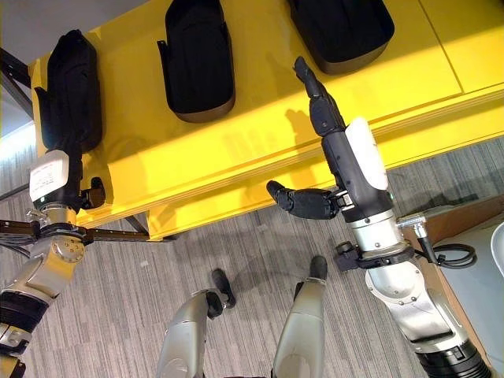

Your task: Move parts from the plastic box to the shelf.

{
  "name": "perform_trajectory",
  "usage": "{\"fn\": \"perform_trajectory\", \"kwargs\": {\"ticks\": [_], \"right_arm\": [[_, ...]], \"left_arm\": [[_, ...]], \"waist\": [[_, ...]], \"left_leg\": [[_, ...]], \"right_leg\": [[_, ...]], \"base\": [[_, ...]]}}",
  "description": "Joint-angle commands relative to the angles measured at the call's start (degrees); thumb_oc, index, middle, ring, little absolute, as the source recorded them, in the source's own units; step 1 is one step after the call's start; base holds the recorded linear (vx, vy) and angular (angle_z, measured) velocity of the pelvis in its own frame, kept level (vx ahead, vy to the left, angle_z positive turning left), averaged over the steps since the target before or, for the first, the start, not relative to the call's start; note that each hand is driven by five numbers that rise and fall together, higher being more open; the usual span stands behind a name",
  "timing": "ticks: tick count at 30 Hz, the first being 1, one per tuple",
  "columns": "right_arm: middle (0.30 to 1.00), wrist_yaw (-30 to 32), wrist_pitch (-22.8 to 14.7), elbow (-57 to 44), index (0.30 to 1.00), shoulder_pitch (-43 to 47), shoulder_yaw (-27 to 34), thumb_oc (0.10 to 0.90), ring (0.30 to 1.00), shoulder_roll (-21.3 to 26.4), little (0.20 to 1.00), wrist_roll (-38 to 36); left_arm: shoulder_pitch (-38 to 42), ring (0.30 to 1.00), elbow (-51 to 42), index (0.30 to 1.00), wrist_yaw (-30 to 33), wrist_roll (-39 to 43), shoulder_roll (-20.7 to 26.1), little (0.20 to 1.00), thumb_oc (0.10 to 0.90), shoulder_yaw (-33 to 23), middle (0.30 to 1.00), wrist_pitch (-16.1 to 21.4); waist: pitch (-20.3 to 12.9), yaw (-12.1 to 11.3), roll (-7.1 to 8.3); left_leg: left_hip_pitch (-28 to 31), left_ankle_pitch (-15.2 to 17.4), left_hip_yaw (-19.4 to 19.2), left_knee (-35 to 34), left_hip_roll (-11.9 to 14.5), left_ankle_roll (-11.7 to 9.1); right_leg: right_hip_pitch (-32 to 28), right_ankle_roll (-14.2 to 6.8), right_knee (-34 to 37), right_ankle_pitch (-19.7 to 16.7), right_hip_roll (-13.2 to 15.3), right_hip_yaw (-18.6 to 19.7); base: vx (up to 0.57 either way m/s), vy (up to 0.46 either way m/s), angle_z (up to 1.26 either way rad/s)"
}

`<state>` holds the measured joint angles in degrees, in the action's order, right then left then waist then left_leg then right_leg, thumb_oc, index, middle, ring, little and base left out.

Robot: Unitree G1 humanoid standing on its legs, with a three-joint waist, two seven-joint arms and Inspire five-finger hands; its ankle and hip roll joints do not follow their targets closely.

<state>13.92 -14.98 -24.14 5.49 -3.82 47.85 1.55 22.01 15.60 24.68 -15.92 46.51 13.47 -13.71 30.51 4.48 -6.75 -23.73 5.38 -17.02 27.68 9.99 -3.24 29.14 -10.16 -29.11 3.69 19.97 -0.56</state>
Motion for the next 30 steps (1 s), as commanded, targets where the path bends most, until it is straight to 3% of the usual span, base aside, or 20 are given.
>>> {"fn": "perform_trajectory", "kwargs": {"ticks": [1,30], "right_arm": [[1.000,1.70,-4.91,-6.47,1.000,3.74,4.29,0.900,1.000,-1.10,1.000,-0.42],[1.000,5.84,-6.44,-6.57,1.000,0.03,5.26,0.900,1.000,-0.98,1.000,0.45]], "left_arm": [[0.32,1.000,-5.53,1.000,-0.13,1.52,2.15,1.000,0.900,-3.58,1.000,2.31],[-6.18,1.000,-21.22,1.000,-5.65,-2.21,2.91,1.000,0.900,-5.95,1.000,2.33]], "waist": [[-0.72,0.66,1.50],[-1.42,-0.89,1.30]], "left_leg": [[1.51,-0.26,2.87,-3.23,0.63,-1.01],[3.15,-0.08,3.37,-4.13,0.14,-0.99]], "right_leg": [[-5.48,0.17,-1.96,5.22,1.56,-4.29],[-8.24,-0.35,-0.17,5.06,2.46,-5.99]], "base": [[0.00,0.000,0.00],[0.00,-0.004,0.00]]}}
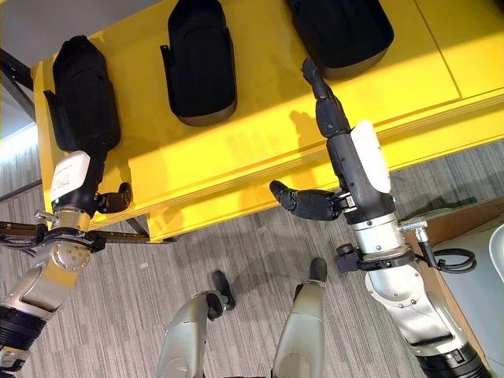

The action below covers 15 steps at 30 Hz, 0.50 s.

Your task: Move parts from the plastic box to the shelf.

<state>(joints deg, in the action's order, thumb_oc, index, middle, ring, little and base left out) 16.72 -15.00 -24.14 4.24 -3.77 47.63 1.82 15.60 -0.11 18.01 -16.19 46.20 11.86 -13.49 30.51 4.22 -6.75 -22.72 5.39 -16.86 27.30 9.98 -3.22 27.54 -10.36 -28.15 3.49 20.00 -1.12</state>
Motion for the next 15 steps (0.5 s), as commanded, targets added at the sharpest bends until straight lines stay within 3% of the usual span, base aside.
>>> {"fn": "perform_trajectory", "kwargs": {"ticks": [1,15], "right_arm": [[1.000,3.16,-6.46,-6.50,1.000,1.14,5.24,0.900,1.000,-0.78,1.000,0.16],[1.000,4.57,-6.66,-6.64,1.000,0.00,5.53,0.900,1.000,-1.32,1.000,0.44]], "left_arm": [[-0.05,1.000,-5.91,1.000,0.76,-2.01,3.16,1.000,0.900,-4.50,1.000,2.16],[-3.57,1.000,-7.37,1.000,0.49,-2.06,2.25,1.000,0.900,-6.01,1.000,2.28]], "waist": [[-1.46,-0.75,1.29],[-1.52,-1.69,1.62]], "left_leg": [[2.16,-0.07,3.26,-3.71,0.13,-1.01],[2.02,0.09,3.94,-3.44,0.05,-0.92]], "right_leg": [[-6.73,-0.15,-1.13,5.24,2.49,-5.50],[-7.40,-0.25,-0.72,5.18,2.55,-6.08]], "base": [[0.00,0.000,0.00],[0.00,0.000,0.00]]}}
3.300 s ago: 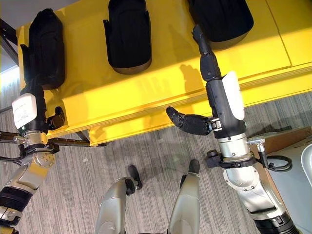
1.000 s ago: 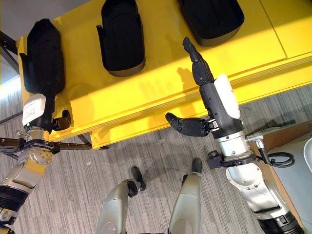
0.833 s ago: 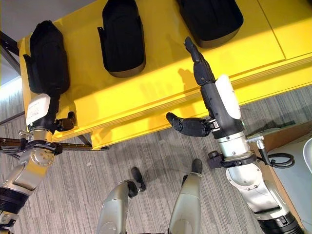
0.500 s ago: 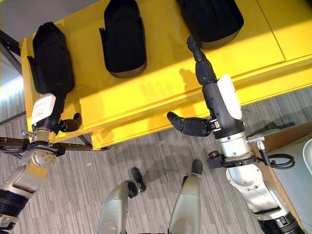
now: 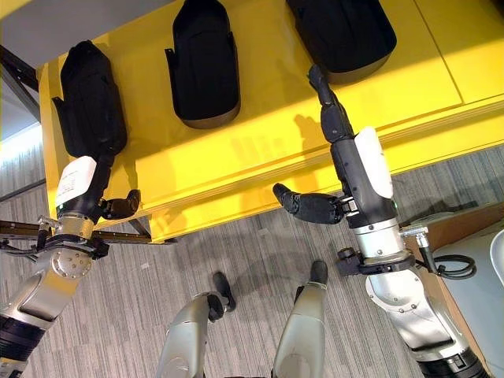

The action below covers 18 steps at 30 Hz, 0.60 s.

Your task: Move parts from the plastic box to the shelf.

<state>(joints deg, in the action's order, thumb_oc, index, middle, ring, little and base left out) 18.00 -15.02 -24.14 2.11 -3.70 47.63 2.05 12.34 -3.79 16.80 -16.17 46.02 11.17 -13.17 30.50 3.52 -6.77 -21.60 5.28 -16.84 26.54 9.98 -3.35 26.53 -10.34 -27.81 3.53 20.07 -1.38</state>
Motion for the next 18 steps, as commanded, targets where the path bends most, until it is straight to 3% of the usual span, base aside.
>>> {"fn": "perform_trajectory", "kwargs": {"ticks": [1,18], "right_arm": [[1.000,3.34,-6.61,-6.64,1.000,2.12,5.44,0.900,1.000,-1.39,1.000,0.31],[1.000,4.88,-6.48,-6.65,1.000,1.54,5.21,0.900,1.000,-1.33,1.000,0.46]], "left_arm": [[-0.59,1.000,-4.01,1.000,1.88,-2.14,2.42,1.000,0.900,-5.39,1.000,1.83],[-3.34,1.000,-4.70,1.000,1.64,-2.34,2.50,1.000,0.900,-6.35,1.000,2.42]], "waist": [[-1.51,-1.09,1.65],[-1.61,-1.93,1.87]], "left_leg": [[0.93,0.21,3.95,-2.70,0.00,-0.80],[0.80,0.22,4.49,-2.58,-0.02,-0.85]], "right_leg": [[-6.49,-0.27,-0.96,5.12,2.47,-5.90],[-7.09,-0.44,-0.57,5.04,2.54,-6.40]], "base": [[0.00,0.000,0.00],[0.00,-0.006,0.01]]}}
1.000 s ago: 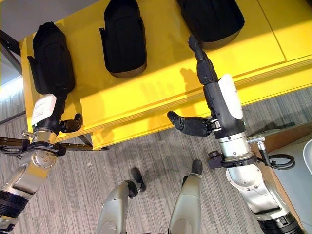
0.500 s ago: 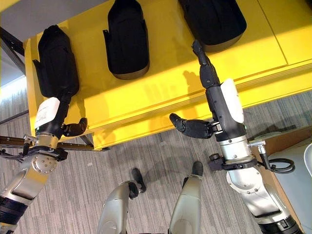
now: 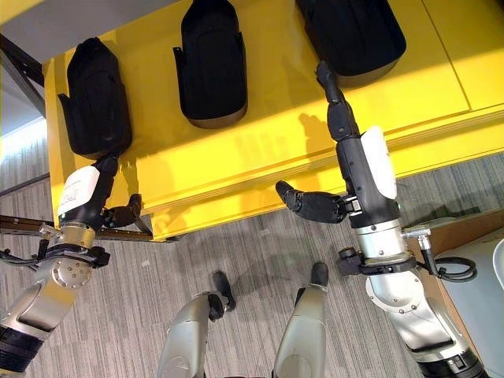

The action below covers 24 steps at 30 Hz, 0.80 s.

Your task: Move parts from the plastic box to the shelf.

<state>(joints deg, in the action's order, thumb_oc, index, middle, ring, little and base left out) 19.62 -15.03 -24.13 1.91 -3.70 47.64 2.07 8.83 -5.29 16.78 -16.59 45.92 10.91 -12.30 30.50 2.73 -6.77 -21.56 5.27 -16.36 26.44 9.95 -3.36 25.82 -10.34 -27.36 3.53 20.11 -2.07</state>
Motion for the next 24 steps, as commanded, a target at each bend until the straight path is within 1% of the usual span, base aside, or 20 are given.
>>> {"fn": "perform_trajectory", "kwargs": {"ticks": [1,9,11,12,13,14,16,17,18,19,20,21,23,24], "right_arm": [[1.000,3.24,-6.28,-6.66,1.000,1.81,5.21,0.900,1.000,-1.35,1.000,0.43],[1.000,4.19,-6.03,-6.96,1.000,1.29,5.10,0.900,1.000,-1.25,1.000,0.63],[1.000,4.14,-6.22,-6.68,1.000,1.36,5.17,0.900,1.000,-1.19,1.000,0.57],[1.000,4.36,-6.11,-6.77,1.000,1.39,5.06,0.900,1.000,-1.04,1.000,0.70],[1.000,4.39,-5.97,-6.97,1.000,1.32,5.08,0.900,1.000,-0.99,1.000,0.72],[1.000,4.37,-6.07,-7.22,1.000,0.77,5.45,0.900,1.000,-1.11,1.000,0.72],[1.000,4.66,-6.10,-7.49,1.000,0.19,5.81,0.900,1.000,-1.14,1.000,0.85],[1.000,4.90,-6.15,-7.72,1.000,-0.50,6.37,0.900,1.000,-1.21,1.000,0.96],[1.000,5.33,-6.27,-7.99,1.000,-1.48,7.04,0.900,1.000,-1.45,1.000,1.12],[1.000,5.38,-6.29,-8.03,1.000,-1.65,7.14,0.900,1.000,-1.51,1.000,1.13],[1.000,5.53,-6.42,-8.01,1.000,-2.02,7.44,0.900,1.000,-1.68,1.000,1.27],[1.000,6.42,-6.77,-8.21,1.000,-3.09,8.32,0.900,1.000,-1.78,1.000,1.35],[1.000,6.95,-7.11,-8.17,1.000,-4.04,9.12,0.900,1.000,-1.87,1.000,1.46],[1.000,7.16,-7.28,-8.18,1.000,-4.41,9.36,0.900,1.000,-1.99,1.000,1.53]], "left_arm": [[0.12,1.000,-3.29,1.000,1.61,-1.78,2.56,1.000,0.900,-6.11,1.000,1.69],[-0.70,1.000,-3.99,1.000,4.21,-3.65,2.18,1.000,0.900,-6.34,1.000,1.59],[-0.71,1.000,-3.85,1.000,7.00,-4.94,2.62,1.000,0.900,-6.86,1.000,1.96],[-0.61,1.000,-3.69,1.000,9.89,-5.84,3.08,1.000,0.900,-7.45,1.000,2.43],[-0.60,1.000,-3.61,1.000,10.93,-6.03,3.40,1.000,0.900,-7.90,1.000,2.82],[-1.04,1.000,-3.92,1.000,13.53,-6.91,3.83,1.000,0.900,-9.04,1.000,4.39],[-1.49,1.000,-4.35,1.000,16.23,-7.98,4.53,1.000,0.900,-10.42,1.000,6.62],[-2.38,1.000,-5.39,1.000,17.90,-7.89,5.03,1.000,0.900,-11.88,1.000,9.25],[-3.79,1.000,-7.11,1.000,19.29,-8.91,4.89,1.000,0.900,-13.49,1.000,12.98],[-4.12,1.000,-7.51,1.000,19.44,-9.03,4.82,1.000,0.900,-13.78,1.000,13.61],[-4.68,1.000,-8.41,1.000,19.83,-9.14,4.65,1.000,0.900,-14.27,1.000,15.43],[-6.62,1.000,-11.07,1.000,20.50,-9.72,4.12,1.000,0.900,-15.73,1.000,19.32],[-8.84,1.000,-13.83,1.000,20.84,-10.44,3.44,1.000,0.900,-16.91,1.000,23.18],[-9.74,1.000,-14.92,1.000,20.82,-10.43,3.11,1.000,0.900,-17.28,1.000,24.42]], "waist": [[-1.64,-1.18,1.84],[-1.62,-1.34,2.16],[-1.68,-1.39,2.15],[-1.71,-1.41,2.10],[-1.74,-1.40,2.10],[-1.80,-1.47,2.06],[-1.85,-1.57,2.01],[-1.89,-1.78,2.01],[-1.93,-2.16,2.05],[-1.95,-2.21,2.06],[-1.95,-2.39,2.07],[-1.85,-2.92,2.20],[-1.82,-3.33,2.22],[-1.85,-3.48,2.23]], "left_leg": [[0.82,0.21,4.03,-2.52,0.00,-0.85],[0.72,0.23,4.19,-2.35,0.13,-0.95],[0.77,0.21,4.15,-2.41,0.18,-0.93],[0.78,0.23,4.17,-2.34,0.18,-0.98],[0.77,0.25,4.13,-2.32,0.23,-1.00],[0.82,0.30,4.11,-2.36,0.22,-1.02],[0.85,0.36,4.13,-2.38,0.16,-1.00],[0.78,0.45,4.20,-2.28,0.11,-1.05],[0.67,0.53,4.35,-2.21,0.04,-1.10],[0.63,0.55,4.39,-2.20,0.01,-1.10],[0.60,0.58,4.46,-2.20,-0.07,-1.09],[0.38,0.67,4.65,-2.05,-0.14,-1.11],[0.19,0.78,4.88,-1.97,-0.32,-1.07],[0.15,0.81,4.97,-1.98,-0.39,-1.06]], "right_leg": [[-6.38,-0.44,-1.04,5.03,2.52,-5.74],[-6.45,-0.50,-1.03,5.07,2.43,-5.83],[-6.51,-0.46,-0.99,5.10,2.46,-5.90],[-6.51,-0.47,-1.02,5.13,2.50,-5.84],[-6.47,-0.52,-1.05,5.17,2.54,-5.82],[-6.48,-0.52,-0.99,5.19,2.59,-5.79],[-6.50,-0.52,-0.90,5.20,2.67,-5.79],[-6.52,-0.49,-0.88,5.22,2.80,-5.89],[-6.50,-0.49,-0.92,5.28,2.94,-6.16],[-6.50,-0.49,-0.93,5.31,2.95,-6.20],[-6.51,-0.47,-0.94,5.36,2.95,-6.29],[-6.50,-0.48,-1.01,5.42,3.06,-6.64],[-6.51,-0.51,-1.02,5.50,3.10,-6.96],[-6.57,-0.50,-0.99,5.49,3.12,-7.14]], "base": [[0.00,0.000,0.00],[0.00,0.000,0.00],[0.00,0.000,0.00],[0.00,0.000,0.00],[0.00,0.000,0.00],[0.00,0.000,0.00],[0.00,0.000,0.00],[0.01,-0.044,0.00],[0.01,-0.045,0.02],[0.00,-0.043,0.02],[0.00,-0.058,0.02],[-0.01,-0.067,0.05],[-0.01,-0.063,0.10],[-0.01,-0.051,0.10]]}}
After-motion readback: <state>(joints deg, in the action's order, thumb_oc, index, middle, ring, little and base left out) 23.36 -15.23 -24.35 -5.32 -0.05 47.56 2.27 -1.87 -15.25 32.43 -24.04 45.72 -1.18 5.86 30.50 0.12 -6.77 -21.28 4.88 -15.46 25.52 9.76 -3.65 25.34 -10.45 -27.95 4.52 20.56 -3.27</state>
